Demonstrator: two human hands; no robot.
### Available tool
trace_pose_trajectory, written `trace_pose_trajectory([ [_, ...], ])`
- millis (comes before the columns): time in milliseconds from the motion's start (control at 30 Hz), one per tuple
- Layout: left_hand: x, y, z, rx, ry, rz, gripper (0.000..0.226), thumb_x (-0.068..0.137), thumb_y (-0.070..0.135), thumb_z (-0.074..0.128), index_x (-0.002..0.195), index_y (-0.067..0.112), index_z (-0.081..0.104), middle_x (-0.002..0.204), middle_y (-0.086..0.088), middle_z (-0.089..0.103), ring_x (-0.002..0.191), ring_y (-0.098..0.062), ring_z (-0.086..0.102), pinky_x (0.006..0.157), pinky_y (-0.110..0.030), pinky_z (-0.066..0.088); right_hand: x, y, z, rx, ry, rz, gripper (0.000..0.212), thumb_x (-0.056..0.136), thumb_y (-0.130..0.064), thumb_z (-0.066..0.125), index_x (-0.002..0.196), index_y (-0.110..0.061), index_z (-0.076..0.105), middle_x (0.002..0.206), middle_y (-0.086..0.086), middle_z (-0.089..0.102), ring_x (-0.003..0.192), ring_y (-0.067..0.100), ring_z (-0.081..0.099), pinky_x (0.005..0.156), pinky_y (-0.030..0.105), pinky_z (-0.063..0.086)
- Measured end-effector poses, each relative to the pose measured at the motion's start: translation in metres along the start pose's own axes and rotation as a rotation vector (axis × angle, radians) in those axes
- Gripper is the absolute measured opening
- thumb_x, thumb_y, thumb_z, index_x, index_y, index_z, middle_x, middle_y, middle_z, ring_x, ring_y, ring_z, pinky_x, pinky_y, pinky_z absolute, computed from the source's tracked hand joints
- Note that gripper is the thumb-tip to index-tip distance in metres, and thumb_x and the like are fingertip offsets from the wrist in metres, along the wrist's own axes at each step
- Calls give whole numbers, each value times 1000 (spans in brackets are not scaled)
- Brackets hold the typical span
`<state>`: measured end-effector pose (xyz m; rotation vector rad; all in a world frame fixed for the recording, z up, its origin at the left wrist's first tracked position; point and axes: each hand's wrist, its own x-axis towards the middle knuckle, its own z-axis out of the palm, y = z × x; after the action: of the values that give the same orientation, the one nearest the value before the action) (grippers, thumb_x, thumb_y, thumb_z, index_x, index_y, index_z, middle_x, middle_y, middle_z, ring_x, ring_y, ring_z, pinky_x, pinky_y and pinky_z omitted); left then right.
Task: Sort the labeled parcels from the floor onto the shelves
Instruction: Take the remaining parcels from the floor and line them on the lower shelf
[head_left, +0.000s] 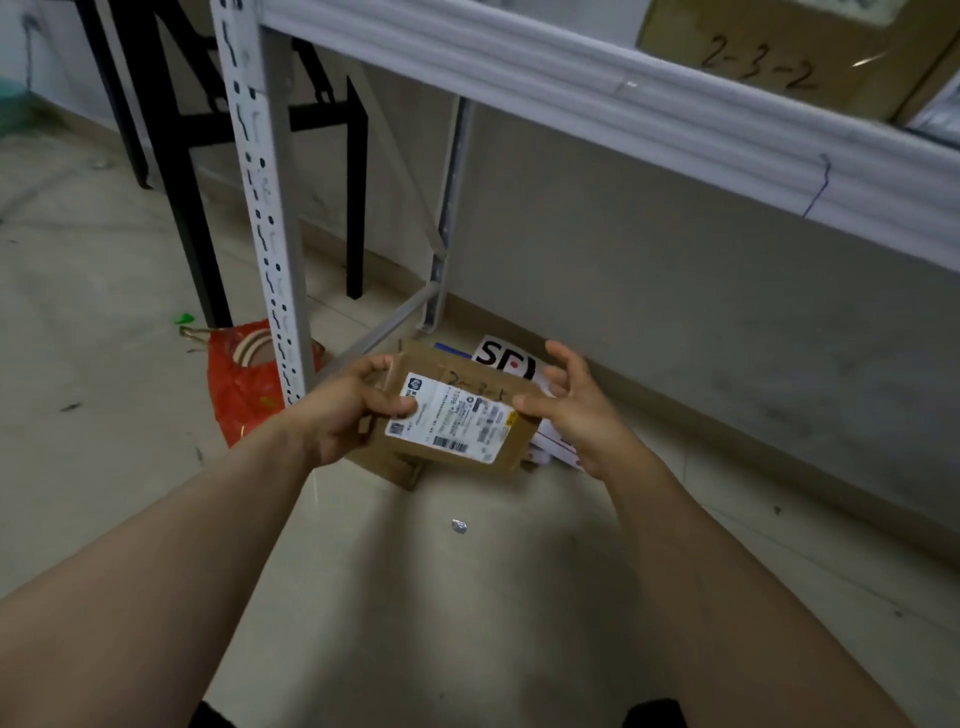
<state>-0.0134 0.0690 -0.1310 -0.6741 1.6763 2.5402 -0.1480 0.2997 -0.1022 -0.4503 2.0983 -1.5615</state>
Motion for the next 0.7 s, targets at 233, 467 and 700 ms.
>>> trace_pose_trajectory([
  [233, -4, 16, 13, -32, -153, 57, 71, 71, -10, 74, 132, 15, 50, 123, -26, 65, 107, -41, 68, 74, -42, 63, -10, -19, -4, -156, -255, -5, 79, 75, -7, 85, 140, -31, 46, 129, 2, 63, 102, 14, 70, 72, 25, 60],
  [467, 4, 14, 25, -251, -368, 126, 104, 45, -1, 94, 137, 14, 48, 132, -28, 56, 126, -47, 52, 94, -57, 51, -32, -24, -31, 122, -29, -12, 77, 74, 6, 82, 136, -18, 42, 127, 10, 65, 109, 25, 70, 80, 37, 62],
  [700, -2, 32, 122, 52, -546, 121, 96, 47, 17, 97, 129, -3, 51, 127, -30, 61, 105, -41, 68, 81, -53, 59, -134, -37, -113, 35, 206, 5, 75, 72, -6, 86, 133, -24, 47, 114, -3, 74, 103, 17, 73, 86, 45, 61],
])
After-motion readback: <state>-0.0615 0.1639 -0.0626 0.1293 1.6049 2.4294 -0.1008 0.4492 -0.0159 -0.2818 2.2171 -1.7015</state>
